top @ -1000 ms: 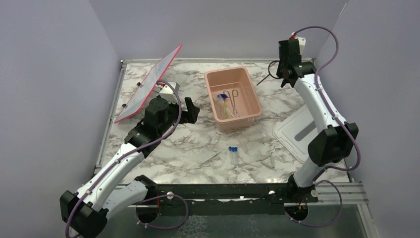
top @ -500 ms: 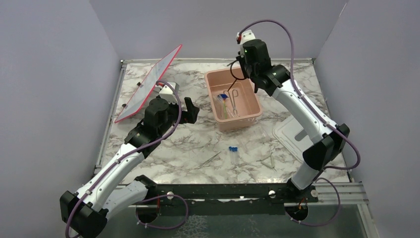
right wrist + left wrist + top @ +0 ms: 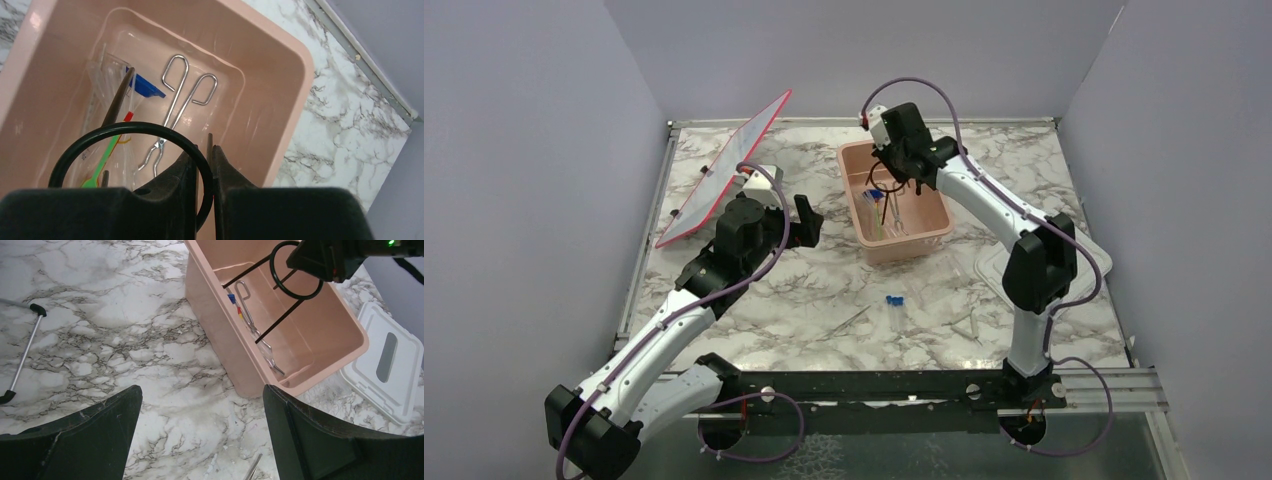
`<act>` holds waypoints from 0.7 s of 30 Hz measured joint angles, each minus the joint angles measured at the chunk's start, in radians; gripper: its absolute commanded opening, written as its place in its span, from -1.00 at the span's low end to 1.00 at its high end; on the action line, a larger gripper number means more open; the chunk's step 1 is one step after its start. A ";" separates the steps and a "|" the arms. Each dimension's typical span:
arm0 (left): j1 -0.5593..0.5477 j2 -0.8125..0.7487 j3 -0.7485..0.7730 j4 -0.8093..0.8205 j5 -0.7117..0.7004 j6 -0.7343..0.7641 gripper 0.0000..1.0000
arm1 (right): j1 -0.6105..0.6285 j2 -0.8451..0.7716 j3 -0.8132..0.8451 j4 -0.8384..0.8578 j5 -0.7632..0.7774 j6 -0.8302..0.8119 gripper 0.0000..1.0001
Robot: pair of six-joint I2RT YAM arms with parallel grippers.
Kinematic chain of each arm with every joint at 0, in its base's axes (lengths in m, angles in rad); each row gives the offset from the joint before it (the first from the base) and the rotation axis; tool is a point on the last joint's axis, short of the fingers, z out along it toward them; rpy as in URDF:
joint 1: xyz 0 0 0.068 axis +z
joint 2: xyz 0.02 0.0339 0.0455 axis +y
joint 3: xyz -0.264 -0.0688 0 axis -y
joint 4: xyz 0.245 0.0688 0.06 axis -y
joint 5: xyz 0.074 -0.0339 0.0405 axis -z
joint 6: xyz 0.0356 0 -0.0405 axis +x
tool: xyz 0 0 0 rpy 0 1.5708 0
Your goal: Organize the chemistry lab equipment
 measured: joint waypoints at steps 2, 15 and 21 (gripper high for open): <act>0.000 0.000 0.000 0.000 -0.002 0.000 0.85 | 0.000 0.028 0.002 0.000 -0.010 -0.028 -0.99; 0.000 0.011 0.000 0.001 -0.013 0.000 0.85 | -0.056 0.112 0.116 0.001 -0.113 -0.153 -0.98; 0.000 0.034 0.000 0.000 -0.014 0.000 0.85 | -0.079 0.168 0.148 0.002 -0.163 -0.185 -0.95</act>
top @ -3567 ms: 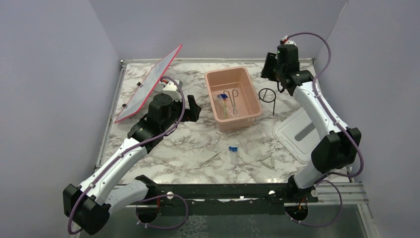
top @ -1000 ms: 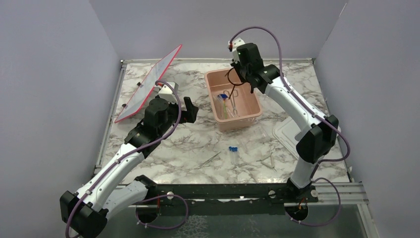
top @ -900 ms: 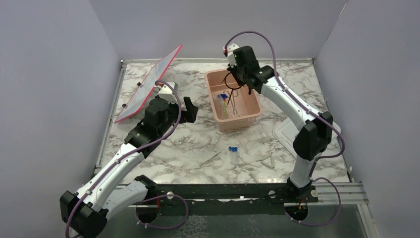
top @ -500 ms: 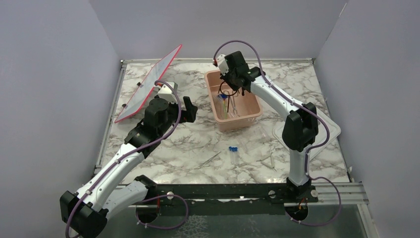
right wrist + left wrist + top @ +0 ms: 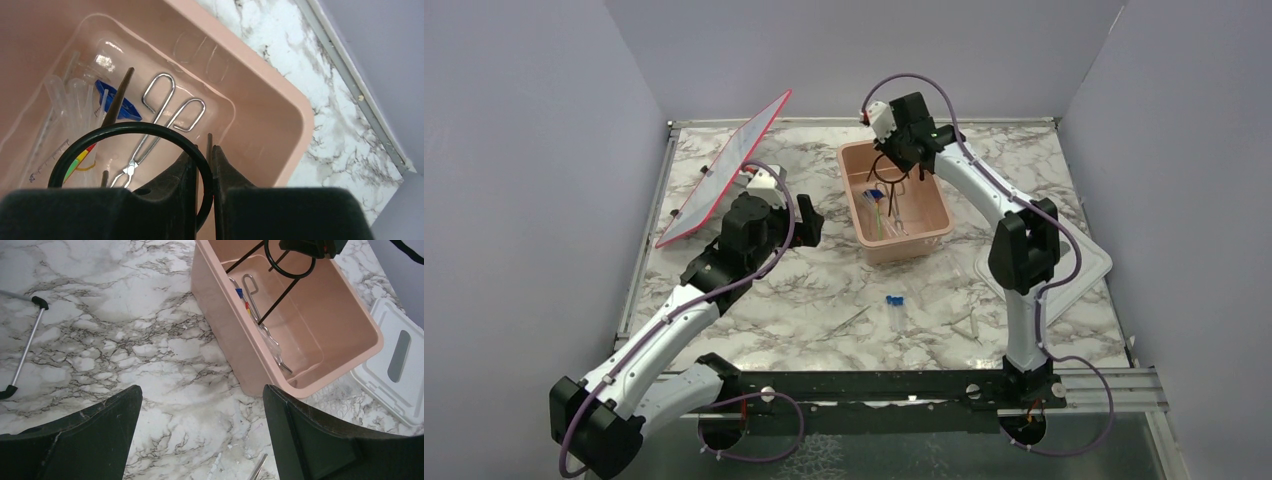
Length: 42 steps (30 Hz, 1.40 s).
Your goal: Organize the chemistry lab equipment
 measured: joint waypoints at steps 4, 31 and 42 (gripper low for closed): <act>0.000 0.003 0.000 -0.001 -0.002 0.000 0.86 | -0.007 0.041 0.001 -0.004 -0.045 -0.025 -0.93; 0.000 0.019 0.000 -0.001 0.003 -0.005 0.86 | -0.043 -0.021 0.045 0.005 -0.116 0.128 0.09; 0.000 0.021 0.006 -0.002 0.096 -0.015 0.85 | -0.043 -0.541 -0.332 -0.002 0.023 0.530 0.10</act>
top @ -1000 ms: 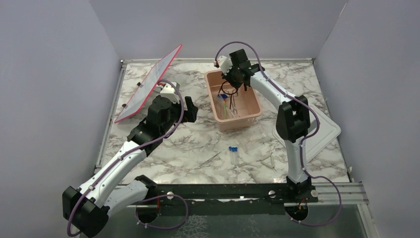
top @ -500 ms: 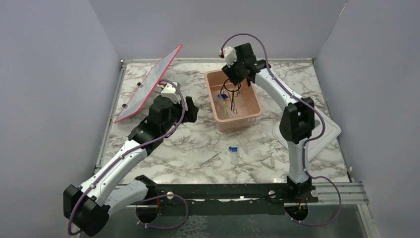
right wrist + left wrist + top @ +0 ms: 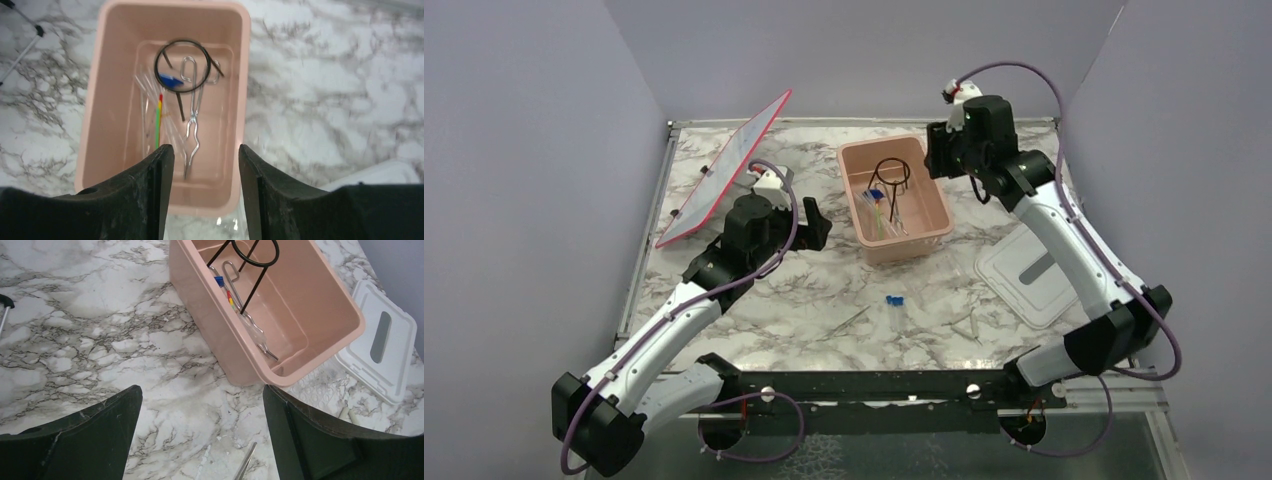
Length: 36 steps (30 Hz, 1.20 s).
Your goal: Organize the chemistry lab equipment
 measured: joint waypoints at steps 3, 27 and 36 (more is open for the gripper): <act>0.000 -0.003 0.000 0.000 0.012 -0.009 0.86 | 0.000 -0.141 -0.130 -0.062 0.056 0.103 0.10; 0.000 -0.032 -0.068 0.026 0.219 -0.083 0.81 | -0.001 -0.491 -0.756 -0.344 0.251 0.801 0.10; 0.000 -0.021 -0.073 0.027 0.221 -0.090 0.81 | -0.001 -0.485 -0.940 -0.312 0.247 1.014 0.00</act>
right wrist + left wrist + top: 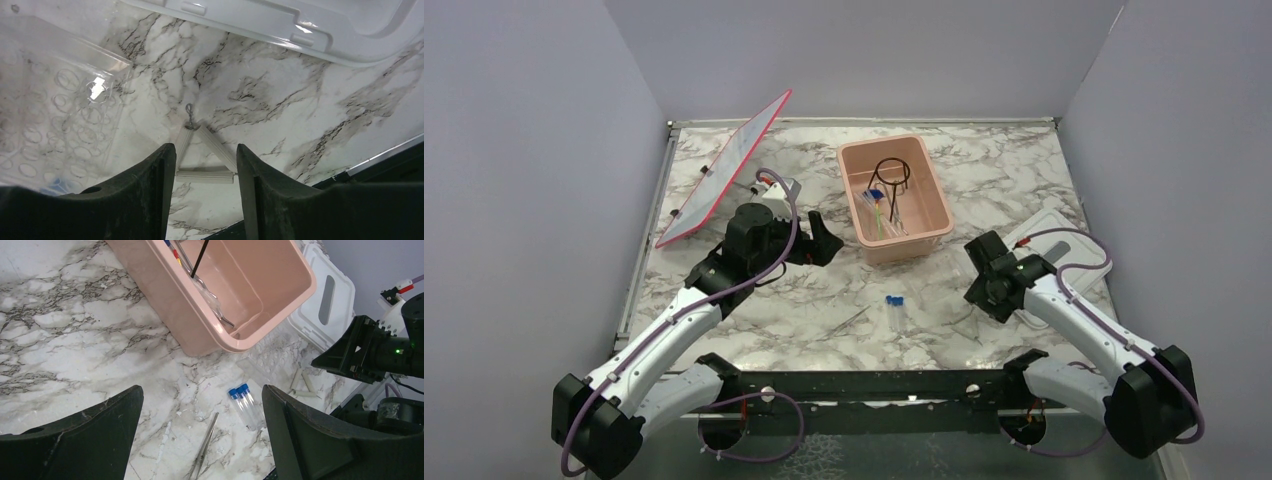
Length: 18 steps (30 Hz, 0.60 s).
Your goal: Organize the chemistry lab equipment
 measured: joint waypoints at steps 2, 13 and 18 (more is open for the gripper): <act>0.000 0.000 -0.002 0.000 0.000 0.000 0.81 | 0.000 0.010 -0.013 0.004 0.000 0.024 -0.09; 0.000 0.000 -0.005 0.000 -0.001 0.000 0.81 | 0.000 0.053 -0.044 0.030 -0.026 0.082 -0.23; 0.000 0.000 -0.005 0.000 -0.004 0.000 0.81 | 0.000 0.053 -0.069 0.035 -0.043 0.100 -0.28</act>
